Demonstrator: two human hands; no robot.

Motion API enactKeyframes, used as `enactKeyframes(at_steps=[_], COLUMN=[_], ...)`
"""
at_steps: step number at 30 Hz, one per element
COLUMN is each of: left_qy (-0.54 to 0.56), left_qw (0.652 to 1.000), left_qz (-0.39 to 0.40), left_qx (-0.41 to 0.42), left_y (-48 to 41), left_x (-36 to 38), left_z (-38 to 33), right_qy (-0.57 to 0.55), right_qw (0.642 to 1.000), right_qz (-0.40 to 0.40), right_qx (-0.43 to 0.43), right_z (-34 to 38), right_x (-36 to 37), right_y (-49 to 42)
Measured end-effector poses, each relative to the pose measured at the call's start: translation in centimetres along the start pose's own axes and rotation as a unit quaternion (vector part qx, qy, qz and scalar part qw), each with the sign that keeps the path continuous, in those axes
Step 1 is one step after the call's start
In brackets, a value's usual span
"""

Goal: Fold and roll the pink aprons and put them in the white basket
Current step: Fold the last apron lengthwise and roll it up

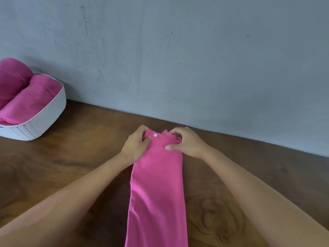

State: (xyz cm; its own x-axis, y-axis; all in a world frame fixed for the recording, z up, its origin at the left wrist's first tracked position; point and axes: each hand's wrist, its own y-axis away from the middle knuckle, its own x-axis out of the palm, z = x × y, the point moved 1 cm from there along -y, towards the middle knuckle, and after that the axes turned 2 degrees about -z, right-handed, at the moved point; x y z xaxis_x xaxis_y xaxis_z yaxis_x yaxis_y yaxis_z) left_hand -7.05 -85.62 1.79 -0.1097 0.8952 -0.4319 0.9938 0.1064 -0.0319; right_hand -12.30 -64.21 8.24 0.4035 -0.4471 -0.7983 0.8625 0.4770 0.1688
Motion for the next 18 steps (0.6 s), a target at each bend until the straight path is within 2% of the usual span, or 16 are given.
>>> enactKeyframes(at_steps=[2,4,6,7,9,12,14,18], left_qy=[0.024,0.055,0.078,0.076,0.035,-0.094,-0.145,-0.169], left_qw=[1.000,0.998,0.996,0.996,0.999,0.995,0.988,0.985], left_qz=[0.006,0.022,0.036,0.036,0.024,-0.015,-0.026,-0.012], left_qx=[0.004,0.017,0.025,0.026,0.028,0.036,0.046,0.043], left_y=[0.1,0.1,0.2,0.2,0.1,-0.2,-0.2,0.1], left_x=[0.1,0.2,0.2,0.2,0.1,0.1,0.3,0.8], left_z=[-0.3,-0.6,-0.8,-0.8,-0.4,0.3,0.8,1.3], right_qy=[0.072,0.085,0.074,0.064,0.020,-0.070,-0.083,-0.075], right_qw=[0.997,0.993,0.982,0.977,0.980,0.988,0.990,0.993], right_qz=[0.007,-0.073,-0.175,-0.199,-0.184,-0.119,-0.101,-0.086], right_qx=[-0.021,-0.020,0.021,0.043,0.071,0.063,0.047,0.021], right_z=[-0.4,-0.5,-0.2,-0.1,-0.5,-0.8,-0.9,-0.5], right_x=[0.4,0.7,0.9,0.9,1.1,1.4,1.7,2.0], right_y=[0.1,0.3,0.6,0.6,0.5,0.5,0.3,-0.2])
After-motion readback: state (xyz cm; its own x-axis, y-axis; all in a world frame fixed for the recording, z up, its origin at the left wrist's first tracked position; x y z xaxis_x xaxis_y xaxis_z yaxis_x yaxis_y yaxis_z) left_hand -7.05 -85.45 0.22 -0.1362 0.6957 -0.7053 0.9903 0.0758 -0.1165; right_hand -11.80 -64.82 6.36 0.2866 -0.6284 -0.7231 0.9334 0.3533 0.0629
